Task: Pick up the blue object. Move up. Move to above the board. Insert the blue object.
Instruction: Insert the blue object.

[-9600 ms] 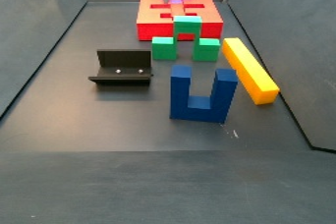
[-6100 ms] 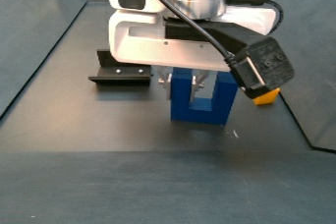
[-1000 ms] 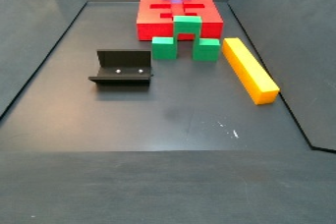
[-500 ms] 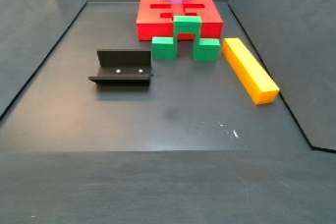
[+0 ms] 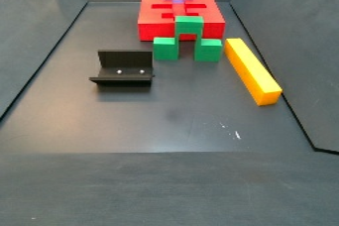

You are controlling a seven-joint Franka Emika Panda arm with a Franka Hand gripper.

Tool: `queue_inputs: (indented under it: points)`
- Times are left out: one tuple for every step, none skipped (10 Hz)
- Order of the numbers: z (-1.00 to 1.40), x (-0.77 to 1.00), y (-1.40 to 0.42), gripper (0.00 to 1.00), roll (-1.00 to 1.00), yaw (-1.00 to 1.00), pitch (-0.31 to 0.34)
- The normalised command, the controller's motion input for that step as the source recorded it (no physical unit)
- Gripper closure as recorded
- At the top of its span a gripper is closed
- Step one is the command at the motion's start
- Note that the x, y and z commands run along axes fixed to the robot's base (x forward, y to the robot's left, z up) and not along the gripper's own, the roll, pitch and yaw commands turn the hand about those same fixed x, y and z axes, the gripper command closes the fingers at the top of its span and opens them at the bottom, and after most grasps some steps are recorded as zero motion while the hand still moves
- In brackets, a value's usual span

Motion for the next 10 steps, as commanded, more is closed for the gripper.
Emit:
queue_inputs:
  points:
    - [-0.59, 0.07, -0.19, 1.0, 0.1, 0.0, -0.124]
    - [-0.57, 0.08, -0.2, 1.0, 0.11, 0.0, -0.137]
    - [-0.49, 0.11, -0.17, 1.0, 0.1, 0.0, -0.117]
    - [-0.49, 0.11, -0.07, 1.0, 0.15, 0.03, -0.074]
    - [-0.44, 0.05, -0.04, 1.0, 0.16, 0.1, -0.06]
    - [-0.33, 0.0, 0.0, 1.0, 0.11, 0.1, -0.064]
    - [-0.29, 0.0, 0.0, 1.0, 0.11, 0.2, -0.041]
    - [-0.27, 0.0, -0.06, 1.0, 0.05, 0.25, -0.051]
    - [-0.06, 0.0, -0.09, 1.0, 0.01, 0.08, -0.029]
    - [-0.07, 0.0, -0.08, 1.0, 0.01, 0.09, -0.059]
